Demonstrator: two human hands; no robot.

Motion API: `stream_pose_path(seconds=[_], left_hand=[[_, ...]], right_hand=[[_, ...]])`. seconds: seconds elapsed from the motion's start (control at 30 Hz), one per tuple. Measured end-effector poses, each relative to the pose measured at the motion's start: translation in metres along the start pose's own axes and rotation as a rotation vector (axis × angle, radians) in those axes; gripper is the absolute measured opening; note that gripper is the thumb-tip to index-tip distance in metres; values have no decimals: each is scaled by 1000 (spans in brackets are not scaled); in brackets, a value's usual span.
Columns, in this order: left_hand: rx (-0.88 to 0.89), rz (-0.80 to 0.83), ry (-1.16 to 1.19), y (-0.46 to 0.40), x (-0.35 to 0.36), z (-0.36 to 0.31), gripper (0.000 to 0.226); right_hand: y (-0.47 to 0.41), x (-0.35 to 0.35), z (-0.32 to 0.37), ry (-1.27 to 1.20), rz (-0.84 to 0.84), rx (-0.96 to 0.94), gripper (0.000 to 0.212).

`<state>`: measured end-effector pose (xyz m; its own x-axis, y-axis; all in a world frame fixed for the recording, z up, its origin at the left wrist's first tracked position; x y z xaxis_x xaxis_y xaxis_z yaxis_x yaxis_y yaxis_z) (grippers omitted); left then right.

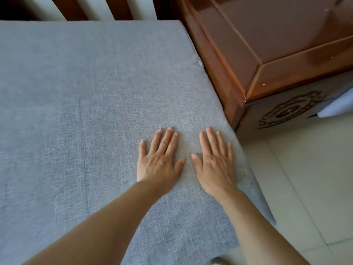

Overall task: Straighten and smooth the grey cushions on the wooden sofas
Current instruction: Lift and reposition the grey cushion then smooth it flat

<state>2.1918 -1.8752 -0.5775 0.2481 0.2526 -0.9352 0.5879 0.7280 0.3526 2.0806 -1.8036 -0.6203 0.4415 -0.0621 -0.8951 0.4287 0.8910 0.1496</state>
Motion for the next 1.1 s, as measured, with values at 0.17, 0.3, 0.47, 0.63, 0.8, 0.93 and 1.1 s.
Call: stream_pose_path(seconds=[0.17, 0.3, 0.47, 0.63, 0.8, 0.93, 1.1], left_hand=[[67, -356, 197, 4, -81, -43, 65], [101, -284, 256, 8, -36, -42, 68], [-15, -216, 104, 32, -6, 10, 67], [-261, -298, 121, 82, -23, 131, 73], [-282, -312, 179, 83, -35, 166, 74], [-248, -61, 93, 93, -7, 192, 75], [-502, -104, 272, 156, -48, 244, 73]], right_hand=[[-10, -110, 24, -179, -372, -116, 52], [11, -88, 4, -160, -455, -148, 50], [9, -24, 16, -48, -25, -92, 66], [15, -27, 120, -235, -220, -213, 66], [4, 2, 172, -158, -89, -246, 69], [27, 38, 215, -34, 78, -326, 78], [55, 23, 266, -23, 308, -325, 73]])
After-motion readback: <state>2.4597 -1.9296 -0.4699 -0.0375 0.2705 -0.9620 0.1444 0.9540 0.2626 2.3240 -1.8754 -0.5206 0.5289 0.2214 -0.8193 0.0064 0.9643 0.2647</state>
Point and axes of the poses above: each hand's wrist, its own y-axis away from the middle knuckle, its own x-axis out of the palm, z = x × y, the point moved 8 cm from there along -y, towards the middle knuckle, and after that the axes turned 4 degrees about z, right-handed, at the moved point
